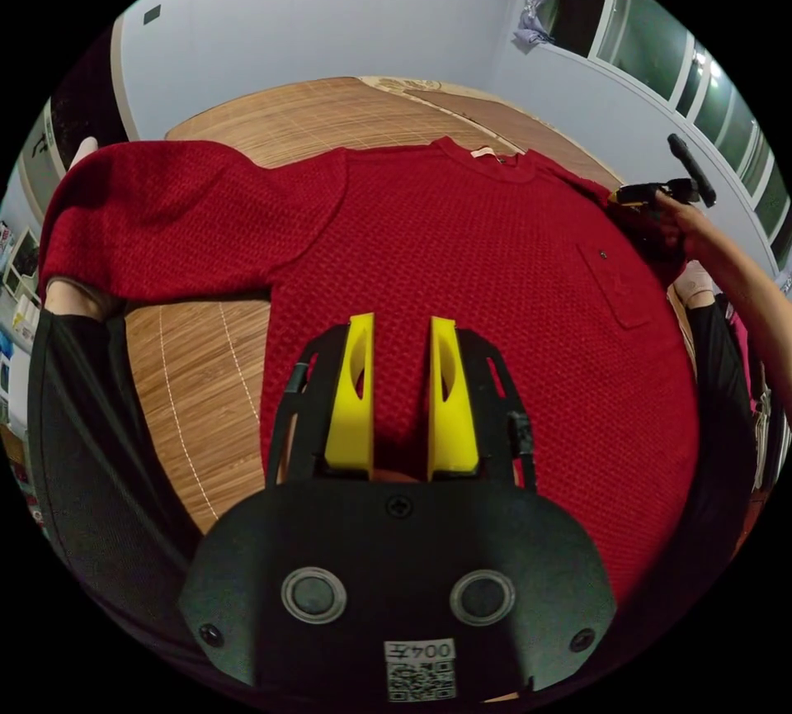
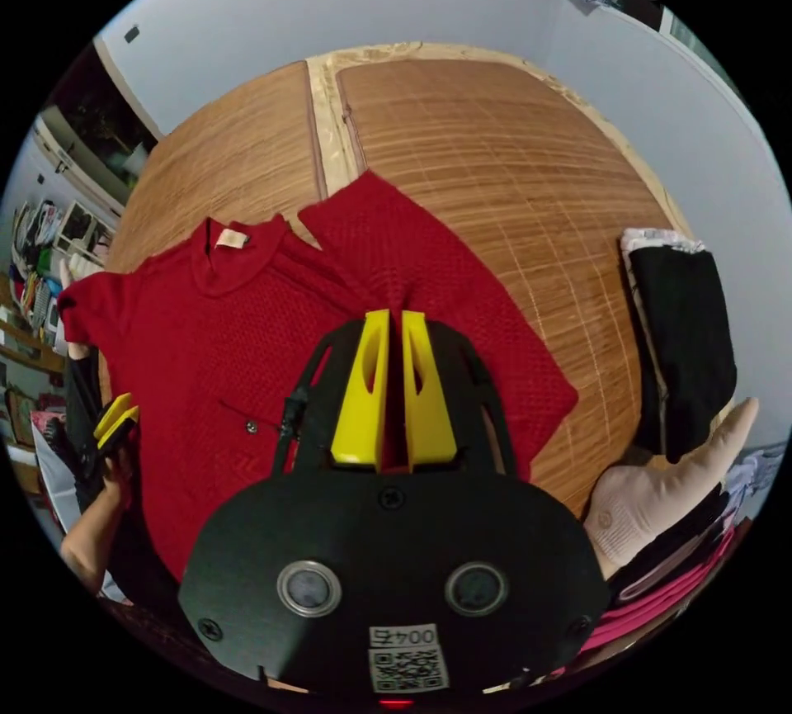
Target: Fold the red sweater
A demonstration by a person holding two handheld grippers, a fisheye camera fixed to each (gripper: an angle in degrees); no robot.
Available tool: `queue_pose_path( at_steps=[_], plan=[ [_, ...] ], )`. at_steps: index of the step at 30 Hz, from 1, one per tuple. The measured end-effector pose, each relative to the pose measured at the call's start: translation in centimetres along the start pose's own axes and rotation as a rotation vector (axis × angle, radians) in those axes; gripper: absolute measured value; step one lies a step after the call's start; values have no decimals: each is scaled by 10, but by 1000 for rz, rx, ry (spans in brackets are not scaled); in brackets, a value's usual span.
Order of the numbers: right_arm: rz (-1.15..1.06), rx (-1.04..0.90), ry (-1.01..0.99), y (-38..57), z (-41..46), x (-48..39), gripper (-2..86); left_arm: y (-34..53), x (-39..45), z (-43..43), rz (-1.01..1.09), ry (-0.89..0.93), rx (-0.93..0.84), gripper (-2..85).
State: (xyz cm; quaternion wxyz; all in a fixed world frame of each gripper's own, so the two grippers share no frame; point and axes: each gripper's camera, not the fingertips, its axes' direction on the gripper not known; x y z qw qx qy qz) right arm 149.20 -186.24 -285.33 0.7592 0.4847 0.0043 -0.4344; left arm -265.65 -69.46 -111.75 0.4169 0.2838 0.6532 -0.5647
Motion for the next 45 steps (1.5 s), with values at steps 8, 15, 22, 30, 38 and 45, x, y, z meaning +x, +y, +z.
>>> queue_pose_path(
  at_steps=[8,15,22,30,38,45],
  plan=[
    [176,460,-5,87,-191,101,39,-9,3,-2,2,0,-4,99],
    [785,518,34,245,-231,300,73,-15,5,-6,2,0,-6,97],
    [427,446,152,248,-207,215,96,-18,9,-10,7,-10,-7,98],
    [216,166,205,186,-108,162,99,-21,9,-19,0,-7,-6,96],
    [161,235,35,218,-123,105,106,-23,9,-28,-4,-5,-5,93],
    [56,158,-144,225,-65,28,112,-26,7,-38,-8,3,-6,93]
  ],
)
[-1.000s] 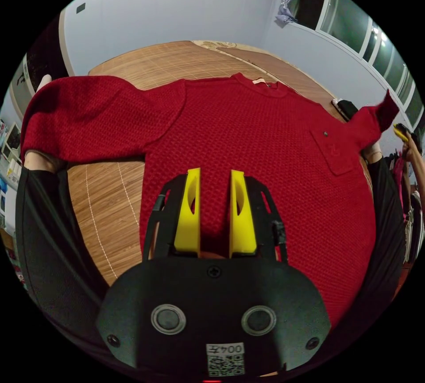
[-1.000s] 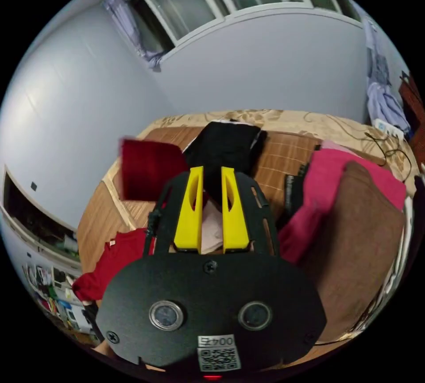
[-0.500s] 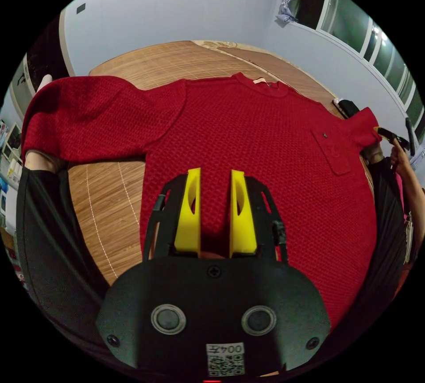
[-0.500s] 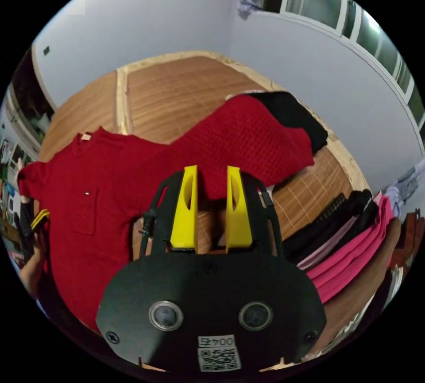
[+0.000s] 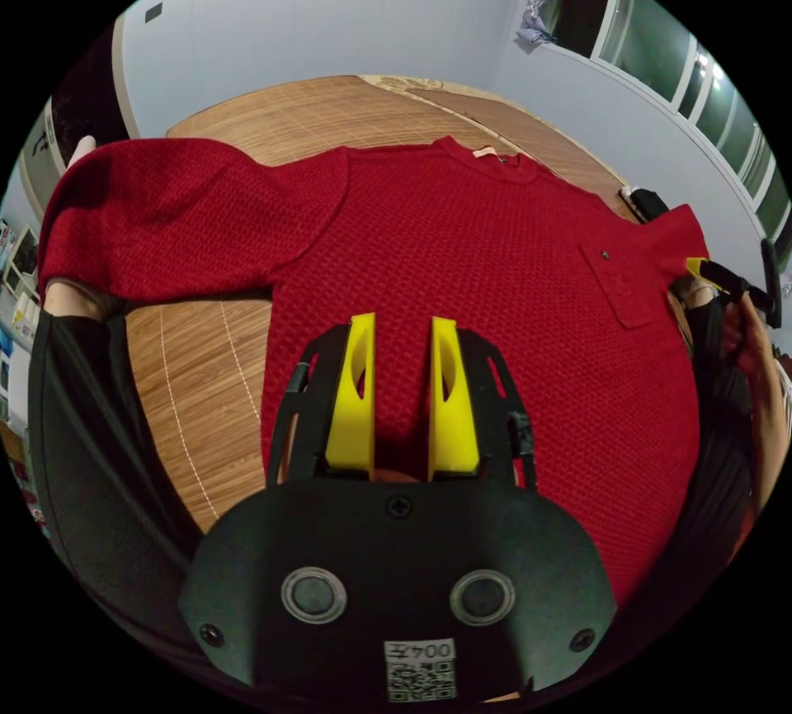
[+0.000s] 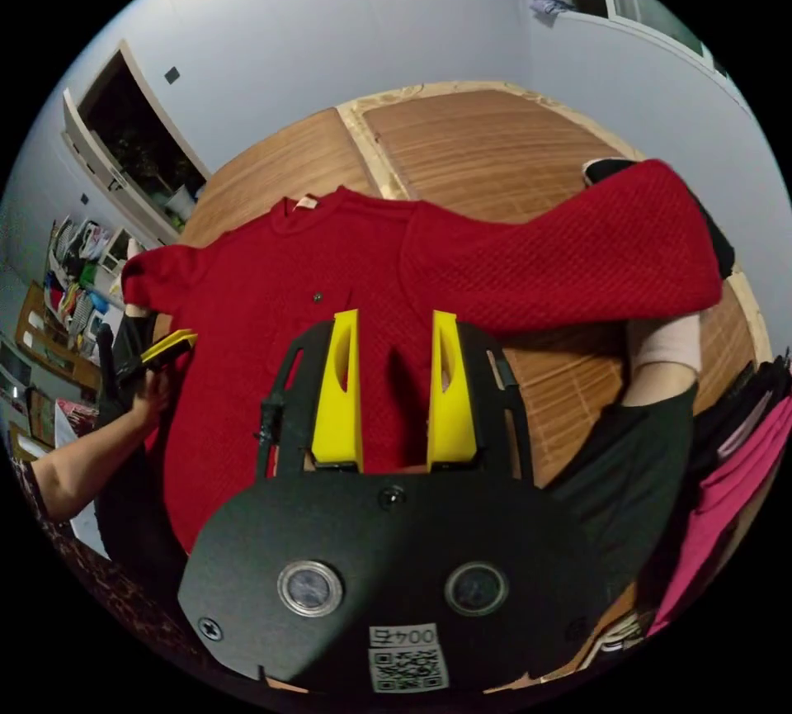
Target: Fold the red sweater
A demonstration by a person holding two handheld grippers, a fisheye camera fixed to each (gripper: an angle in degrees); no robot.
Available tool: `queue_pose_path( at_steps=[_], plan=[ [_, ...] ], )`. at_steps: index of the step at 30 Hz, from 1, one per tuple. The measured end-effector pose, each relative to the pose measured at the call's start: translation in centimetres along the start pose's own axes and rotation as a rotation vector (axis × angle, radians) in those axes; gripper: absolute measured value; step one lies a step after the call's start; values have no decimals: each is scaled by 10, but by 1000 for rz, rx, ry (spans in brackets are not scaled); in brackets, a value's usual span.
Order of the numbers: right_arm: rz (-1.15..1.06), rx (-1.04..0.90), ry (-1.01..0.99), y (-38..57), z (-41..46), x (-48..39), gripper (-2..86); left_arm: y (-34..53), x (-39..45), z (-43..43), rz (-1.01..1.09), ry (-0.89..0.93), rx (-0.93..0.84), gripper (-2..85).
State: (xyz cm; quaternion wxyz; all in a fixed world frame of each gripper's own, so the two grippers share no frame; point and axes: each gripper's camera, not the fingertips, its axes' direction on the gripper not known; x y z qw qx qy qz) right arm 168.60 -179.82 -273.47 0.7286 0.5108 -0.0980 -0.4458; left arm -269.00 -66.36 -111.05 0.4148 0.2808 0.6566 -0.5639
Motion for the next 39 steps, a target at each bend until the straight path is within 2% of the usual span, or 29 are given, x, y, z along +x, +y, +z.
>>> queue_pose_path(
  at_steps=[4,8,14,20,27,32,35,39],
  plan=[
    [-28,-87,67,12,54,-5,124,-1,-2,-5,-5,6,0,92],
    [-70,-41,165,27,69,-15,119,-3,-8,-11,-18,33,-4,90],
    [-77,-27,212,36,79,-16,116,-23,-29,-34,-25,193,12,68],
    [-92,-18,237,44,87,-18,116,-104,-53,-46,-41,98,106,56],
    [-84,-1,223,54,93,-9,116,-157,-84,15,-124,-31,-2,97],
    [-81,3,224,59,97,-3,115,-148,-132,16,-298,85,37,64],
    [-75,6,215,62,100,2,111,-152,-127,9,-268,114,37,73],
    [-75,8,216,66,102,6,109,-131,-61,-30,-84,164,33,97]
  ],
)
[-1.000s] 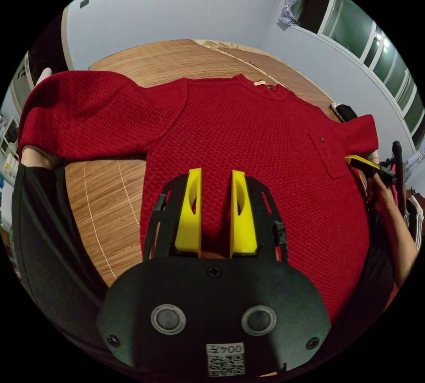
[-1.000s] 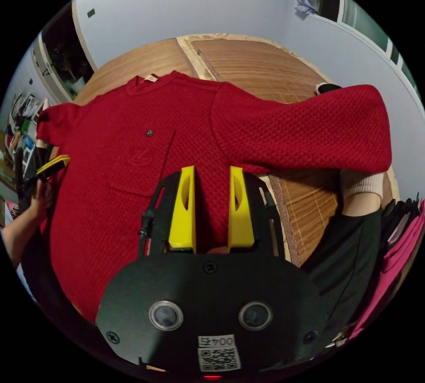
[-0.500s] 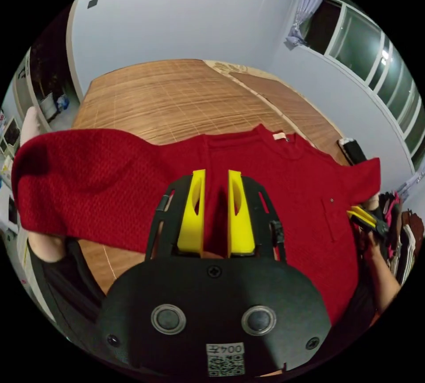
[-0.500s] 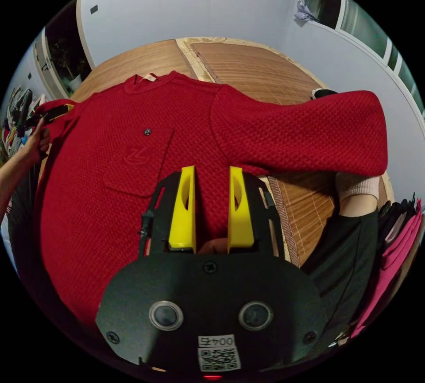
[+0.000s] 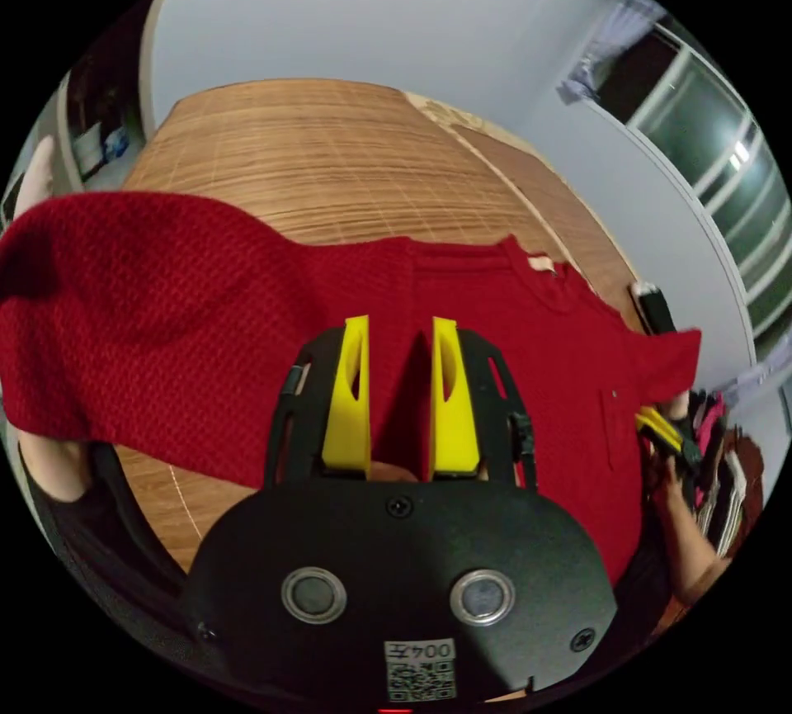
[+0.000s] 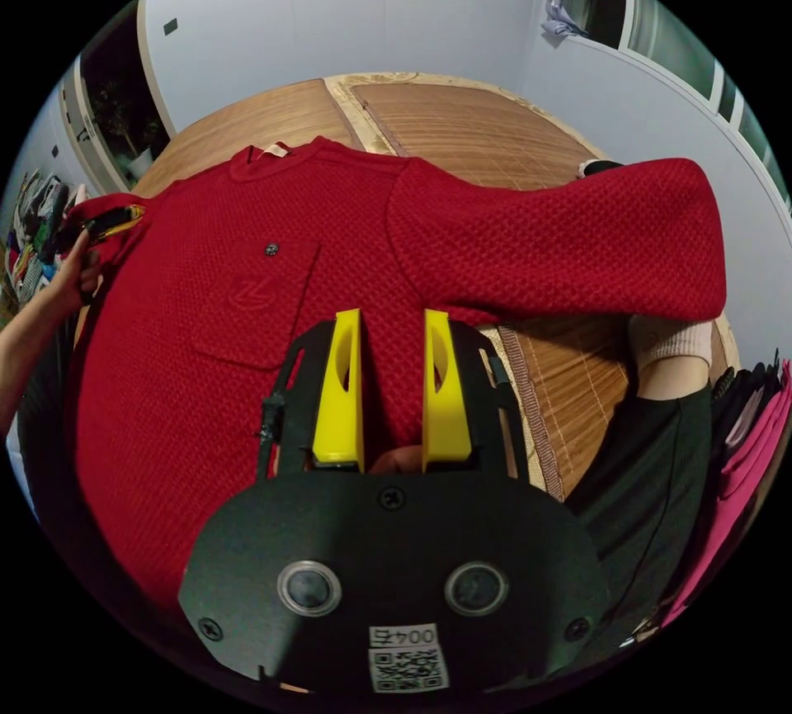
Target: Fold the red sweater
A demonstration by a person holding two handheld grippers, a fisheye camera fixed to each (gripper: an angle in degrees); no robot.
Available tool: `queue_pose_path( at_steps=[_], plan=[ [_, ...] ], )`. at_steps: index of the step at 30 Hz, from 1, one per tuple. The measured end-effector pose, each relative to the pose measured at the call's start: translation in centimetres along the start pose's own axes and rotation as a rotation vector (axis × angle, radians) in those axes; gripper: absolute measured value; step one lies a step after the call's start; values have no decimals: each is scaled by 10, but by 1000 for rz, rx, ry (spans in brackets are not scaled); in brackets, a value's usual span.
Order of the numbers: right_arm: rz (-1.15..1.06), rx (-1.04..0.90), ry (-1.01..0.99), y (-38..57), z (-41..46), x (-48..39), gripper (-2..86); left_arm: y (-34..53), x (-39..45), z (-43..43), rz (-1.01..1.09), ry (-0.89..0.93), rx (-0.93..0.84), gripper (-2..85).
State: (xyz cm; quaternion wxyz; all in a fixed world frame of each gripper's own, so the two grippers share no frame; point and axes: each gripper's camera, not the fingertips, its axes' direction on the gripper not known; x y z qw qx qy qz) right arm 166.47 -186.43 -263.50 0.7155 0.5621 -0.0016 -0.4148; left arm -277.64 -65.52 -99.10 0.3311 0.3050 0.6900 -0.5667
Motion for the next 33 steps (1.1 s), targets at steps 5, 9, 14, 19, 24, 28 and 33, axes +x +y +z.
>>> queue_pose_path(
  at_steps=[5,9,14,19,24,28,33],
  plan=[
    [2,-2,-3,4,3,5,109,74,79,-2,168,-25,-50,89],
    [19,7,-25,7,0,14,110,86,88,15,164,-88,-85,79],
    [183,187,-144,14,-36,57,94,90,84,14,149,-75,-70,69],
    [129,181,-133,3,-29,72,84,93,90,14,163,-103,-62,67],
    [102,14,-74,-5,17,78,101,94,86,13,152,-82,-61,67],
    [149,67,-76,-6,-7,79,93,95,85,13,151,-77,-59,66],
    [-27,192,-108,-39,-11,38,77,95,80,12,140,-55,-56,64]
  ],
)
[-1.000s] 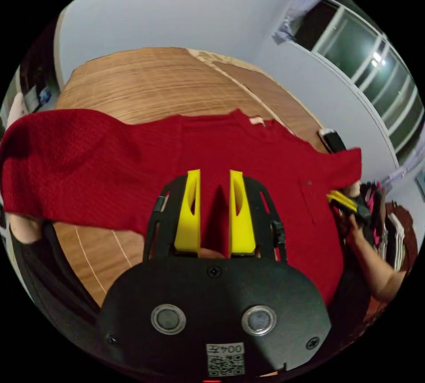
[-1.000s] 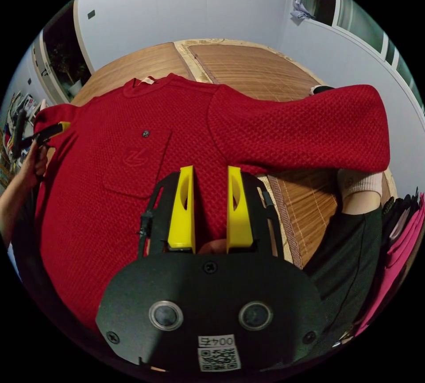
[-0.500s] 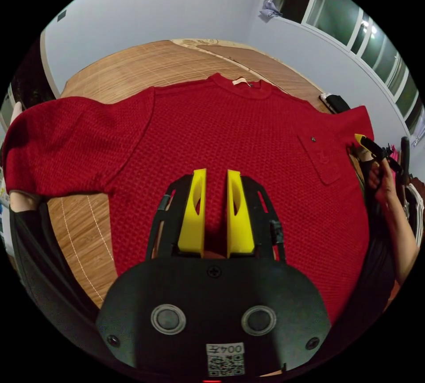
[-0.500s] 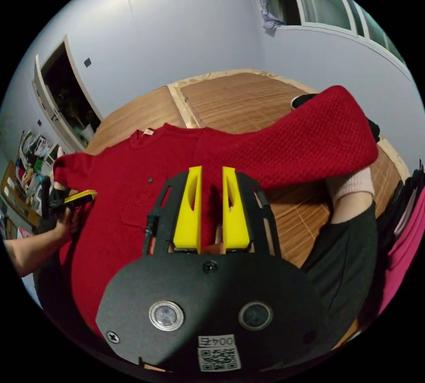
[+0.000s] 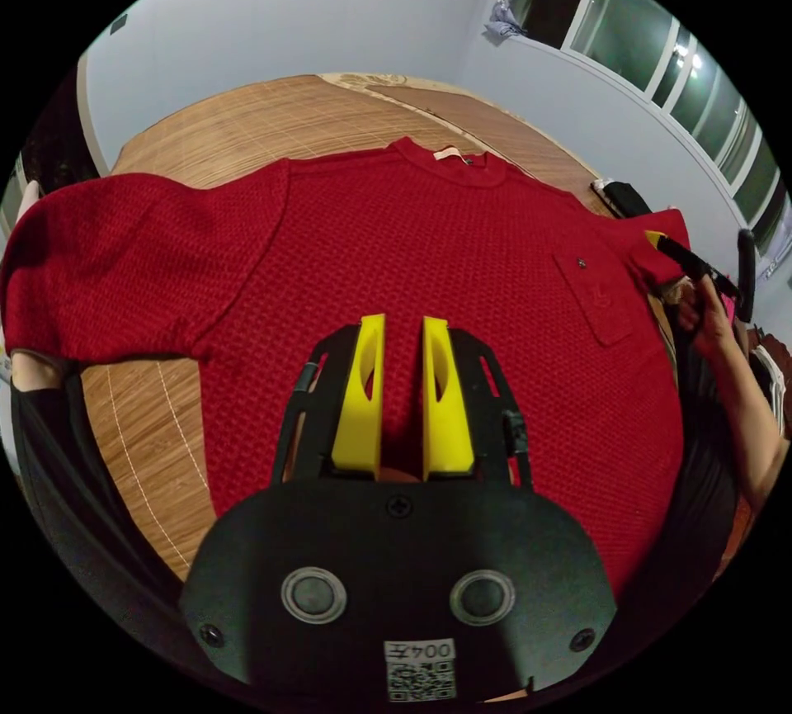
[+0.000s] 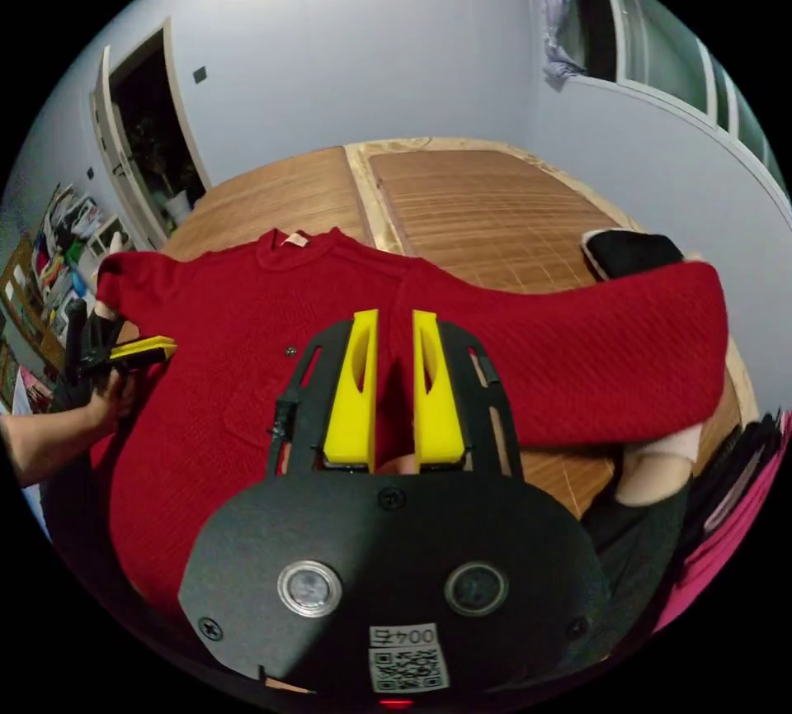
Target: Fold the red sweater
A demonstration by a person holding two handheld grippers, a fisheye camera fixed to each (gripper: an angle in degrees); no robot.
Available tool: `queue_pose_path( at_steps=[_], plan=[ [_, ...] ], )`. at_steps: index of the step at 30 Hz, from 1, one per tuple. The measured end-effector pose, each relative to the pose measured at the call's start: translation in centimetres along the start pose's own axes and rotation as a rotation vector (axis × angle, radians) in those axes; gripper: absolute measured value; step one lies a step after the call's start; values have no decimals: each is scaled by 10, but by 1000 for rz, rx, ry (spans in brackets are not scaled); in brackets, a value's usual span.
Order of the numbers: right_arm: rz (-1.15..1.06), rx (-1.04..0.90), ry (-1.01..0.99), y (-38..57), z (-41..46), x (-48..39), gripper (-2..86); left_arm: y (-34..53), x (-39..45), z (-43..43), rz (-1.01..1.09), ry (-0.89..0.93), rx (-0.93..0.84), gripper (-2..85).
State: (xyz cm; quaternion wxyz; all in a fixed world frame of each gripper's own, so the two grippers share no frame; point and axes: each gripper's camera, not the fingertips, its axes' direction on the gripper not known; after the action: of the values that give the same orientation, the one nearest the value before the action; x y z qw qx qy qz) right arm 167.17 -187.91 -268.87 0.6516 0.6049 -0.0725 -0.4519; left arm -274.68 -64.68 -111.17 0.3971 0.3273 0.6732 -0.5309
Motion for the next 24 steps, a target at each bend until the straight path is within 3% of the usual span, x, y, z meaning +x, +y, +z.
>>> queue_pose_path(
  at_steps=[15,20,24],
  plan=[
    [-126,-245,-10,-98,152,-22,165,1,-16,-3,-43,52,8,32],
    [-116,-253,-42,-101,157,-21,180,1,-20,-3,-55,62,9,23],
    [-163,-191,-17,-90,113,-42,218,1,-22,-4,-61,72,10,19]
  ],
)
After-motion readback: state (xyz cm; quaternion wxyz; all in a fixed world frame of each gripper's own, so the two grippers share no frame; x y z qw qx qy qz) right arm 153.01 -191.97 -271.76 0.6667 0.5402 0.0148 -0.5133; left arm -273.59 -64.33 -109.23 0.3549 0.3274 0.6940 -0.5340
